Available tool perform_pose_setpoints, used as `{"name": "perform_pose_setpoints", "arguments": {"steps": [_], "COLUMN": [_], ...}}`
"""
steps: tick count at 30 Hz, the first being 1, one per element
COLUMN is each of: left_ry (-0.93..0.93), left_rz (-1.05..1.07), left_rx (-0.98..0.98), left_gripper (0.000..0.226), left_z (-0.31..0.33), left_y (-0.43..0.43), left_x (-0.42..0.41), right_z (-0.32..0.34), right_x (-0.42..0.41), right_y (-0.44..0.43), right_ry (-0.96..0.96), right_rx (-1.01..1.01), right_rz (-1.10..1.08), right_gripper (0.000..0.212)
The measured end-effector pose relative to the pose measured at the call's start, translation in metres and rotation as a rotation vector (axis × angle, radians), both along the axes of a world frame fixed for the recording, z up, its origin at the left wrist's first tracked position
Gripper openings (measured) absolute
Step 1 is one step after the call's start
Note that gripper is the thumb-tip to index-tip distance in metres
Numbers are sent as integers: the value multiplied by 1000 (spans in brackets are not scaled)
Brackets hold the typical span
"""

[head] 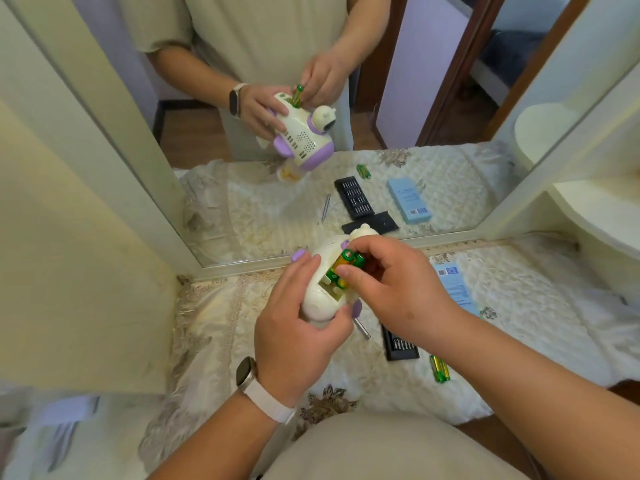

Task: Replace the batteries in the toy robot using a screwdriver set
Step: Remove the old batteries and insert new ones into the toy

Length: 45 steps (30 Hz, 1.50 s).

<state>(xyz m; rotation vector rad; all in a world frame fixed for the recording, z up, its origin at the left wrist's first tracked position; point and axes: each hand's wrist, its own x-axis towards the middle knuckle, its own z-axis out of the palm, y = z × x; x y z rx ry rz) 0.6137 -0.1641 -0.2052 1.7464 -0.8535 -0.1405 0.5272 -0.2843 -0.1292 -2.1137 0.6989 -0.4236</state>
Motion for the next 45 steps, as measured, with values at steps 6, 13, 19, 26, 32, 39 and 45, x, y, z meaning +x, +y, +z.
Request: {"name": "perform_pose_setpoints", "arguments": {"steps": [6, 13, 19, 26, 32, 39, 45], "left_ry": [9, 4, 11, 70, 79, 43, 38], "left_rz": [10, -10, -66, -144, -227, -342, -359], "left_rx": [-8, 16, 3, 100, 205, 262, 281], "left_gripper": [67, 65, 63, 67, 70, 71, 69], "left_z": [0, -2, -9, -26, -33, -41, -43], "left_y": [-1, -5, -15, -36, -55, -75, -81], "left_x": [-4, -11, -20, -36, -57, -73, -81], "right_z": [-16, -24, -35, -88, -164, -222, -244], "right_x": [-4, -12, -40, -95, -143, -176, -185], "right_y": [7, 6, -3, -22, -39, -44, -39], "right_ry": [22, 24, -31, 59, 359, 627, 652], "right_rx": [-333, -249, -27, 133, 100, 44, 8], "right_rz": [-23, -84, -80, -236, -325, -301, -301], "right_gripper": [19, 25, 38, 14, 25, 48, 44]}}
